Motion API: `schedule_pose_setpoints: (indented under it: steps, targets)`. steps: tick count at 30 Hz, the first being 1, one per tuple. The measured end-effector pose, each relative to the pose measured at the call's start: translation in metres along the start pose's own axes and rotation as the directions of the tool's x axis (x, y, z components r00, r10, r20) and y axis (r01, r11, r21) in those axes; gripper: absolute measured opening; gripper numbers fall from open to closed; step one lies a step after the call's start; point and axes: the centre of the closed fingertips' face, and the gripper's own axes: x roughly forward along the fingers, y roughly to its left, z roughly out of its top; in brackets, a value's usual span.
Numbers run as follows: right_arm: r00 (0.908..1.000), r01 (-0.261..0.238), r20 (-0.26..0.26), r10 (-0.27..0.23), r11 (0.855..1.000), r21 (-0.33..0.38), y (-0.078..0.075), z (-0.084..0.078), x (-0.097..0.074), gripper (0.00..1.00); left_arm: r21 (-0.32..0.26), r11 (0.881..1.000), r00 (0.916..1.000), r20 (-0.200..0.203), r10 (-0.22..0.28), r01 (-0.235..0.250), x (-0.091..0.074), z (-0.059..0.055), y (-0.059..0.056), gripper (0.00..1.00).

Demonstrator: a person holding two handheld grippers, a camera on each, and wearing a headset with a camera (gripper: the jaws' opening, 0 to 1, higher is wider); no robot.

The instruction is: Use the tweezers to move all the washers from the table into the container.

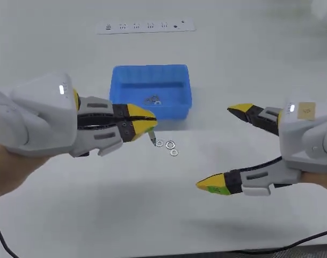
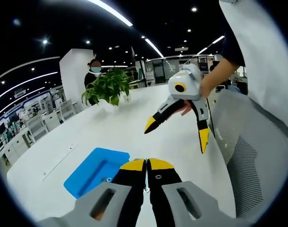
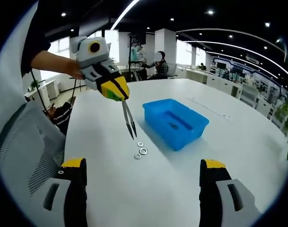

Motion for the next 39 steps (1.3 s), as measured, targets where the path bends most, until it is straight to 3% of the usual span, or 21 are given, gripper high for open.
schedule_pose_setpoints:
  steps: [11, 20, 39]
  targets:
    - [0.9990, -0.043, 0.013, 0.042, 0.998, 0.041, 0.012, -0.001, 0.007, 1.00, -0.004, 1.000, 0.9997, 0.007, -0.024, 0.024, 0.007, -0.001, 0.000, 0.04]
    - [0.9976, -0.068, -0.010, 0.069, 0.995, 0.069, 0.016, -0.005, 0.010, 0.98, -0.011, 1.000, 0.9996, 0.009, -0.026, 0.026, 0.009, -0.003, 0.003, 0.04]
    - [0.9929, -0.117, -0.013, 0.118, 0.990, 0.081, 0.024, -0.006, 0.013, 0.92, -0.011, 0.999, 0.9993, -0.011, -0.034, 0.034, 0.013, -0.012, 0.001, 0.04]
